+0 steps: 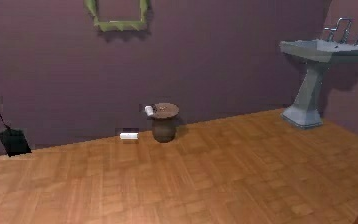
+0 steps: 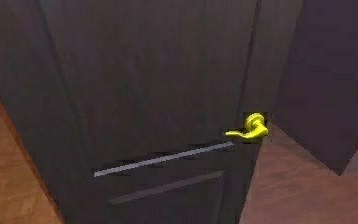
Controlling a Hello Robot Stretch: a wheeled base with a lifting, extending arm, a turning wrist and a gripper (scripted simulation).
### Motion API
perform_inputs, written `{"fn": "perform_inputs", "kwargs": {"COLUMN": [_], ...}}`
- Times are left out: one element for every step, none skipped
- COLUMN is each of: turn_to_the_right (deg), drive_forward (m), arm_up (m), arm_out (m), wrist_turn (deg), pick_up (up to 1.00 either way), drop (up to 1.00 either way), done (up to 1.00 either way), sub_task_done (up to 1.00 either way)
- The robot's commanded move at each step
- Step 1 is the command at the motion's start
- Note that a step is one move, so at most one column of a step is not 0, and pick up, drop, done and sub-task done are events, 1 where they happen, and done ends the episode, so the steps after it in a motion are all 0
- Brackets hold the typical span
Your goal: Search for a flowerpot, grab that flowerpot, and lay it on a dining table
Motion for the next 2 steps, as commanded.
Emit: {"fn": "perform_inputs", "kwargs": {"turn_to_the_right": [-12.0,0.0], "drive_forward": [0.00,0.30], "arm_up": [0.00,0.00], "arm_out": [0.00,0.00], "wrist_turn": [0.0,0.0], "pick_up": [0.00,0.00], "drop": [0.00,0.00], "done": [0.00,0.00], "sub_task_done": [0.00,0.00]}}
